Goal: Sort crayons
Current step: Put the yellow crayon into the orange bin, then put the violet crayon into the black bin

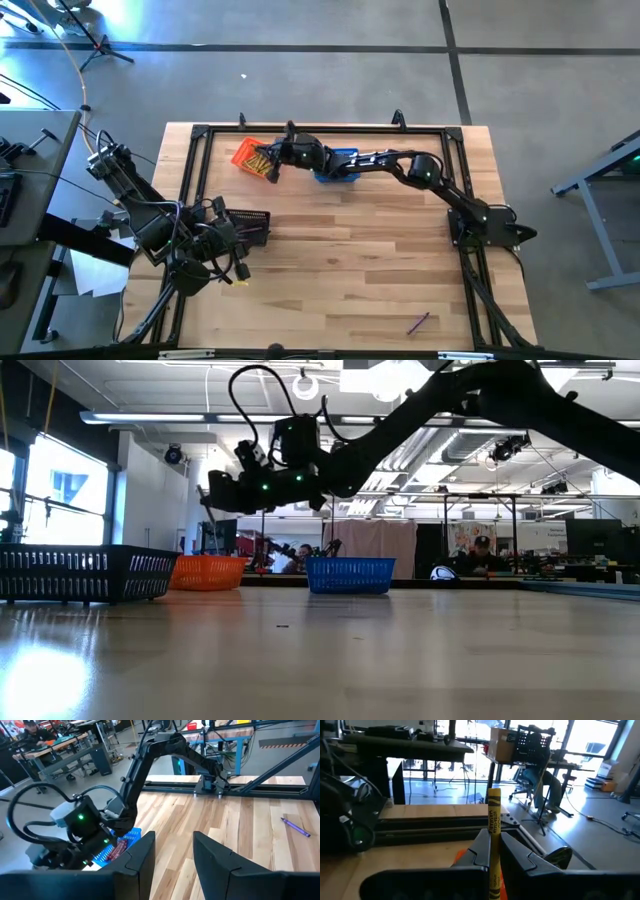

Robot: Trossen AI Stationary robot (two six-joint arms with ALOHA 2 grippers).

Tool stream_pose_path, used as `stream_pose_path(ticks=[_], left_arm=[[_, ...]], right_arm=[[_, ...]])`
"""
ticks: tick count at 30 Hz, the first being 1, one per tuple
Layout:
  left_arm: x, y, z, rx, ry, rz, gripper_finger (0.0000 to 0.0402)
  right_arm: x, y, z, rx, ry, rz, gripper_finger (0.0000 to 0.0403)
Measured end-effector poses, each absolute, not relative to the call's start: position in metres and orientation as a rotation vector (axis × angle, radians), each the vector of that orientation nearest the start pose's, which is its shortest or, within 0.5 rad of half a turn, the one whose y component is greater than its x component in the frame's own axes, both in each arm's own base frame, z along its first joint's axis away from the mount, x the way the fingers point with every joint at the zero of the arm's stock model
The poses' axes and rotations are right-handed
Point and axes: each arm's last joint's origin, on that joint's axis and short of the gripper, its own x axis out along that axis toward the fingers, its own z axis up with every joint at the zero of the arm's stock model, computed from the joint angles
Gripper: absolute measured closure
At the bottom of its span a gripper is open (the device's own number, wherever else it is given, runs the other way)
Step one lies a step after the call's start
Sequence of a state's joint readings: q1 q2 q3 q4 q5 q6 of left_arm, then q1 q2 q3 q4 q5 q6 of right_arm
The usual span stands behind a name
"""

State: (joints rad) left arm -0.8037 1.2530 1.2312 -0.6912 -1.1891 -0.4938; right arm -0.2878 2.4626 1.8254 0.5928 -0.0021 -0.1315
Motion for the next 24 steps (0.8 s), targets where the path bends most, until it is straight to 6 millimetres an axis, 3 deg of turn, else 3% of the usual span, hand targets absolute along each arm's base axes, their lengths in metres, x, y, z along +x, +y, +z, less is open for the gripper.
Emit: stream_pose_path(ticks=[5,14,20,24], left_arm=[[0.188,-0.156,0.358,0.119,0.283,0.446,0.0284],[0.188,-0.156,0.358,0.119,0.283,0.446,0.0284],[0.188,-0.156,0.358,0.117,0.283,0.446,0.0284],[0.188,-0.156,0.358,0.118,0.283,0.446,0.0284]], right_arm=[[0.530,-0.168,0.168,-0.103,0.091,-0.301,0.0388],[0.524,-0.181,0.157,-0.011,0.188,-0.324,0.0328],[0.525,-0.176,0.156,0.001,0.228,-0.272,0.0310],[0.522,-0.163,0.169,0.003,0.304,-0.214,0.0317]])
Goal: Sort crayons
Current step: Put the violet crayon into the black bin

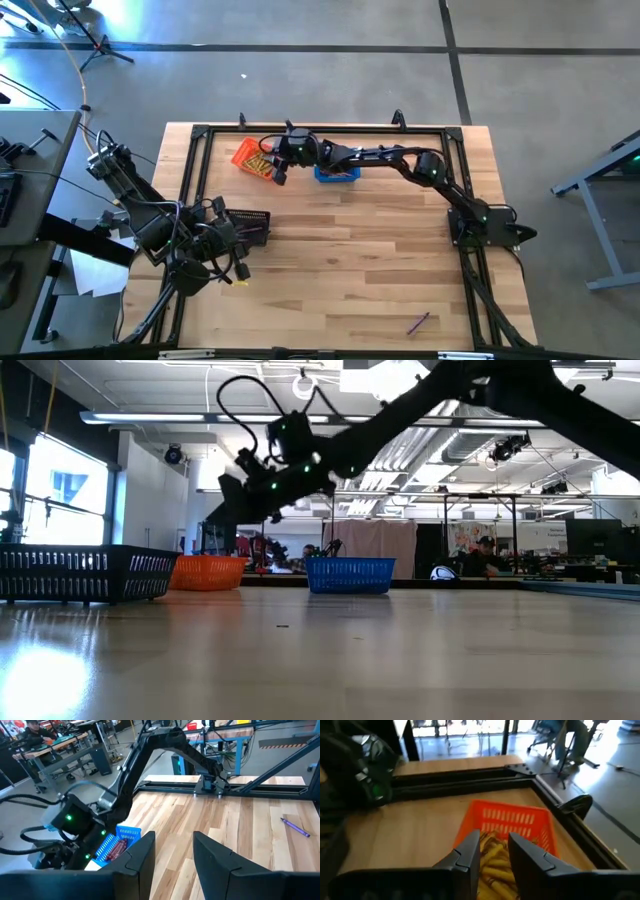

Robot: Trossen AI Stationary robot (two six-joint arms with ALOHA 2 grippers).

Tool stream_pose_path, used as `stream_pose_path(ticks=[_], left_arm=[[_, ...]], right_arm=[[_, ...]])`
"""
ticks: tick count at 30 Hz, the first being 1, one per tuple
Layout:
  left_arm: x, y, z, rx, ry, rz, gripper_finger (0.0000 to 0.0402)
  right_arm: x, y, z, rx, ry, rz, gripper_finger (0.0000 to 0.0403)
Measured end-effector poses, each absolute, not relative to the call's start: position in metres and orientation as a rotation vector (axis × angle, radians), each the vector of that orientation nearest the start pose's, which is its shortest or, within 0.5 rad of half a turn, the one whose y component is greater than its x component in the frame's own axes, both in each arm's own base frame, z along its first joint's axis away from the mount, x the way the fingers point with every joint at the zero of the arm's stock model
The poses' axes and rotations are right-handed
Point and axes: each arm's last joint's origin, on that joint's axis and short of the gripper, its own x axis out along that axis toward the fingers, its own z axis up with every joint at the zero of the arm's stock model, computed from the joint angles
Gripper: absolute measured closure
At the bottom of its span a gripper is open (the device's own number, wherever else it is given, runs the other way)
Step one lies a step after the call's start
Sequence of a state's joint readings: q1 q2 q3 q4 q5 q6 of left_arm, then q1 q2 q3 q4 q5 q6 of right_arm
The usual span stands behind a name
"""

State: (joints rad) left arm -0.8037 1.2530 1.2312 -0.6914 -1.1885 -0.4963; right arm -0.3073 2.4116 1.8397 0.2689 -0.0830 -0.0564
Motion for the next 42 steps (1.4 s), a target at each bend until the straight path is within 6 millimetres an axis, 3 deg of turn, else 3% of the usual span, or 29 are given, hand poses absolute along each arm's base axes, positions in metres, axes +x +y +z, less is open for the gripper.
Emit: stream_pose_path(ticks=[4,9,13,16,21,28,35,39,42], left_arm=[[0.188,-0.157,0.358,0.118,0.286,0.442,0.0284],[0.188,-0.156,0.357,0.122,0.288,0.441,0.0284],[0.189,-0.157,0.357,0.118,0.289,0.443,0.0284],[0.190,-0.159,0.354,0.114,0.298,0.435,0.0284],[0.190,-0.160,0.353,0.104,0.310,0.421,0.0284],[0.190,-0.159,0.353,0.128,0.315,0.419,0.0284],[0.190,-0.159,0.353,0.136,0.313,0.425,0.0284],[0.190,-0.159,0.353,0.138,0.307,0.434,0.0284],[0.190,-0.159,0.354,0.140,0.301,0.445,0.0284]], right_arm=[[0.514,-0.151,0.189,-0.005,0.422,-0.177,0.0331],[0.500,-0.138,0.212,0.012,0.491,0.013,0.0355],[0.486,-0.131,0.201,0.078,0.501,0.133,0.0381],[0.467,-0.125,0.189,0.098,0.482,0.131,0.0399],[0.415,-0.104,0.182,0.181,0.448,0.113,0.0395],[0.322,-0.033,0.184,0.170,0.519,0.246,0.0402],[0.234,0.032,0.175,0.197,0.626,0.559,0.0402],[0.201,0.055,0.167,0.301,0.679,0.642,0.0402],[0.187,0.069,0.161,0.357,0.737,0.687,0.0402]])
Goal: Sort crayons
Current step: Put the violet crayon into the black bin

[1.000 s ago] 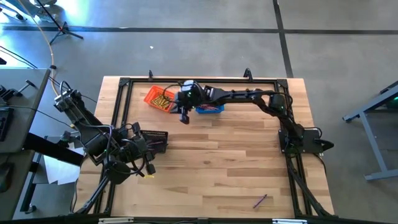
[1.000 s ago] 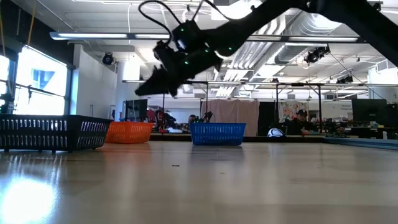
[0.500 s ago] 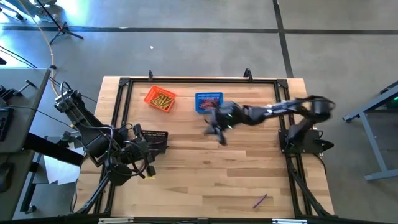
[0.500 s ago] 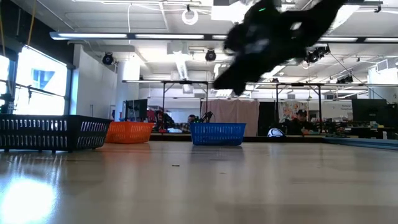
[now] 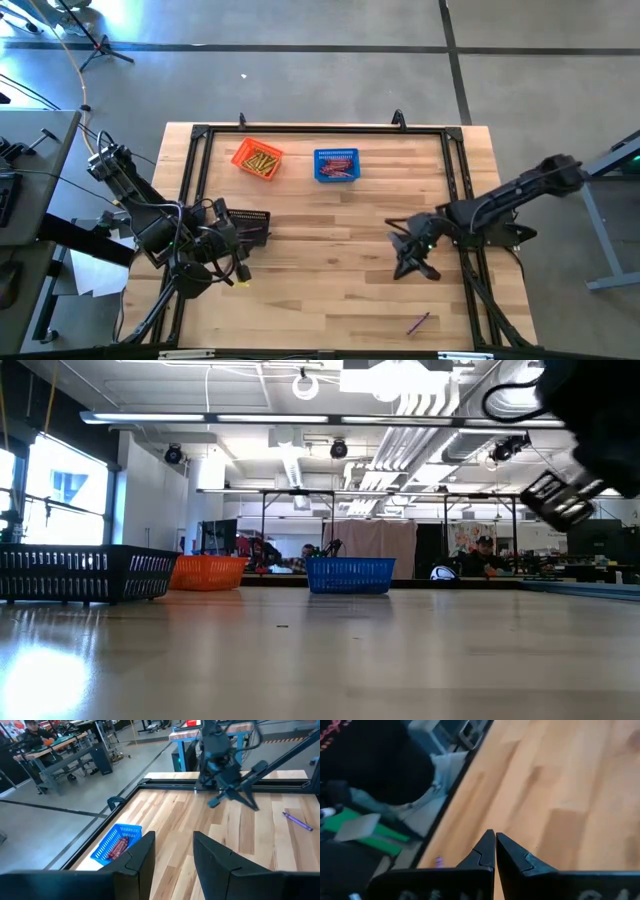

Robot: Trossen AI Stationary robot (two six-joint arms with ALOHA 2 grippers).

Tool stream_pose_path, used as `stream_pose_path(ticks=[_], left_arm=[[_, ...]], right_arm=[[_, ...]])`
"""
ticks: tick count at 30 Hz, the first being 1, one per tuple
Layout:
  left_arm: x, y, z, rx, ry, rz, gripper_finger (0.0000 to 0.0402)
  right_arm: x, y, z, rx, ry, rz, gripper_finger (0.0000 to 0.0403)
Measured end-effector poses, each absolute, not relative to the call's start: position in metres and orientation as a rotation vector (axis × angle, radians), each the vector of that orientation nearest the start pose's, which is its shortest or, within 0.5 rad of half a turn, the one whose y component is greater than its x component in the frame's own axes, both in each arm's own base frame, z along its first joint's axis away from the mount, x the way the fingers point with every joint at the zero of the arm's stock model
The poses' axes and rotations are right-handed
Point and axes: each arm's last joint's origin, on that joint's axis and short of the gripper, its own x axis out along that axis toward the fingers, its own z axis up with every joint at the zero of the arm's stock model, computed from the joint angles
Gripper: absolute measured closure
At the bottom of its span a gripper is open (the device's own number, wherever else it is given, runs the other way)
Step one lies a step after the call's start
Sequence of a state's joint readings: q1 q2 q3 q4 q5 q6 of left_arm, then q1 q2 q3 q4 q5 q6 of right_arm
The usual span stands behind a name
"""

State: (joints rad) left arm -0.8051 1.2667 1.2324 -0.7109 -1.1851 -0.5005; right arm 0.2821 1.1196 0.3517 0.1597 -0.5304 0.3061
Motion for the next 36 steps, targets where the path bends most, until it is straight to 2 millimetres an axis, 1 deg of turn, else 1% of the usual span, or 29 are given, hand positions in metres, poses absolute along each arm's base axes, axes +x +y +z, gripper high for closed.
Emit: stream_pose_path(ticks=[3,6,8,13,16,21,27,29,31,36], left_arm=[[0.190,-0.159,0.354,0.136,0.298,0.444,0.0284],[0.190,-0.159,0.354,0.132,0.293,0.448,0.0284],[0.190,-0.159,0.354,0.131,0.292,0.450,0.0284],[0.190,-0.159,0.355,0.126,0.287,0.453,0.0284],[0.190,-0.159,0.355,0.106,0.280,0.455,0.0284],[0.190,-0.159,0.355,0.077,0.264,0.470,0.0284],[0.191,-0.159,0.356,0.076,0.258,0.475,0.0284],[0.191,-0.159,0.356,0.076,0.258,0.476,0.0284],[0.191,-0.159,0.356,0.076,0.258,0.476,0.0284],[0.191,-0.159,0.356,0.076,0.258,0.475,0.0284]], right_arm=[[0.182,0.086,0.162,0.340,0.759,0.725,0.0403],[0.178,0.101,0.164,0.281,0.755,0.754,0.0403],[0.174,0.110,0.161,0.240,0.773,0.775,0.0403],[0.166,0.125,0.153,0.228,0.841,0.764,0.0402],[0.165,0.131,0.150,0.216,0.894,0.747,0.0402],[0.176,0.148,0.156,0.127,1.014,0.723,0.0402],[0.187,0.178,0.161,-0.051,1.234,0.750,0.0402],[0.190,0.187,0.160,-0.099,1.281,0.766,0.0402],[0.192,0.195,0.159,-0.117,1.311,0.776,0.0402],[0.203,0.217,0.162,-0.084,1.327,0.765,0.0402]])
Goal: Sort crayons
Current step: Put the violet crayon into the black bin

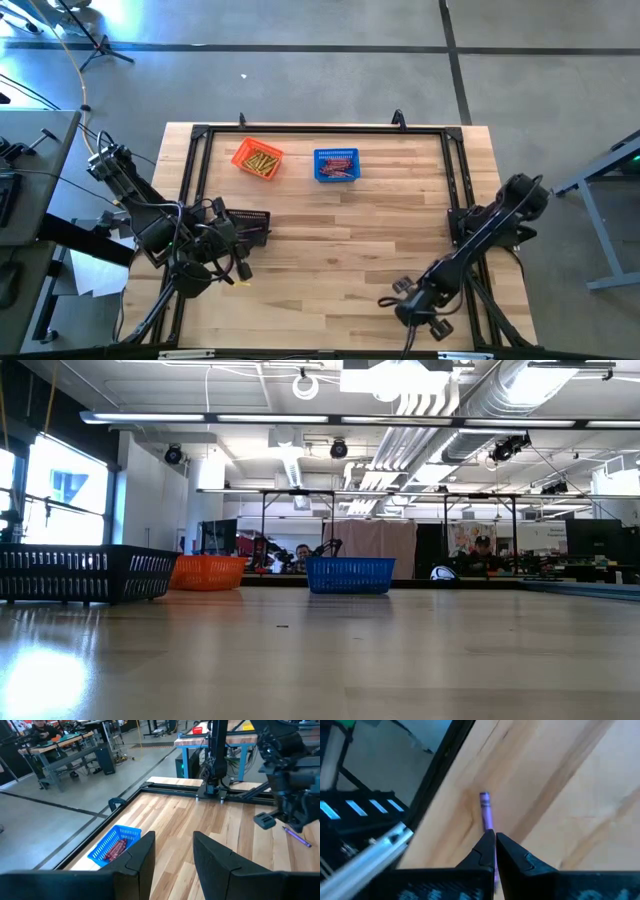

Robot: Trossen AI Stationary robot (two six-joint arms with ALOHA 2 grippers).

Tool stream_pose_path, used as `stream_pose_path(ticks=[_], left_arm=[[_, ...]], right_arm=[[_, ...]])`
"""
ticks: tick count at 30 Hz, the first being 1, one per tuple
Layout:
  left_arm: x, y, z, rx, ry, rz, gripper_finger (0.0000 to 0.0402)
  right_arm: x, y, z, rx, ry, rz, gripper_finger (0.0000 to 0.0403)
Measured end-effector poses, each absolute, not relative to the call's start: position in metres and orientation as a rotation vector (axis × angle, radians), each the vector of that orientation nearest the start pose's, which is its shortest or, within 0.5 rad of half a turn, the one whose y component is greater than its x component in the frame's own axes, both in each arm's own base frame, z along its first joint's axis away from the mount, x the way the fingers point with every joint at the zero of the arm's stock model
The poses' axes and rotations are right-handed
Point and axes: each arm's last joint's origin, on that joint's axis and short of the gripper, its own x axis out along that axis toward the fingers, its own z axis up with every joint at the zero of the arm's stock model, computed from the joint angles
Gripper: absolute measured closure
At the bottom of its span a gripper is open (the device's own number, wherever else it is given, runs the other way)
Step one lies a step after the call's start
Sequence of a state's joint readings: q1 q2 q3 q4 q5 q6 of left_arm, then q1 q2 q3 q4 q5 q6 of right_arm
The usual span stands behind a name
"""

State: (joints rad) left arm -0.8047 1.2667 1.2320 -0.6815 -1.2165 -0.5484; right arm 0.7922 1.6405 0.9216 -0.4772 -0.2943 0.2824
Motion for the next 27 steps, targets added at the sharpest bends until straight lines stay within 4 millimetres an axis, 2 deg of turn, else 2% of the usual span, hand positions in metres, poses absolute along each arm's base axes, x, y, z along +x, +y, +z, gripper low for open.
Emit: stream_pose_path(ticks=[7,12,18,22,27], left_arm=[[0.191,-0.159,0.356,0.076,0.258,0.475,0.0284],[0.191,-0.159,0.356,0.054,0.253,0.477,0.0284],[0.190,-0.159,0.356,0.052,0.255,0.474,0.0284],[0.190,-0.159,0.356,0.049,0.259,0.467,0.0284],[0.191,-0.160,0.355,0.042,0.272,0.447,0.0284]], right_arm=[[0.207,0.231,0.162,-0.035,1.364,0.720,0.0402],[0.206,0.231,0.161,0.035,1.406,0.673,0.0395],[0.203,0.234,0.161,0.066,1.429,0.670,0.0333],[0.199,0.237,0.161,-0.030,1.383,0.712,0.0286],[0.192,0.240,0.160,-0.178,1.332,0.737,0.0264]])
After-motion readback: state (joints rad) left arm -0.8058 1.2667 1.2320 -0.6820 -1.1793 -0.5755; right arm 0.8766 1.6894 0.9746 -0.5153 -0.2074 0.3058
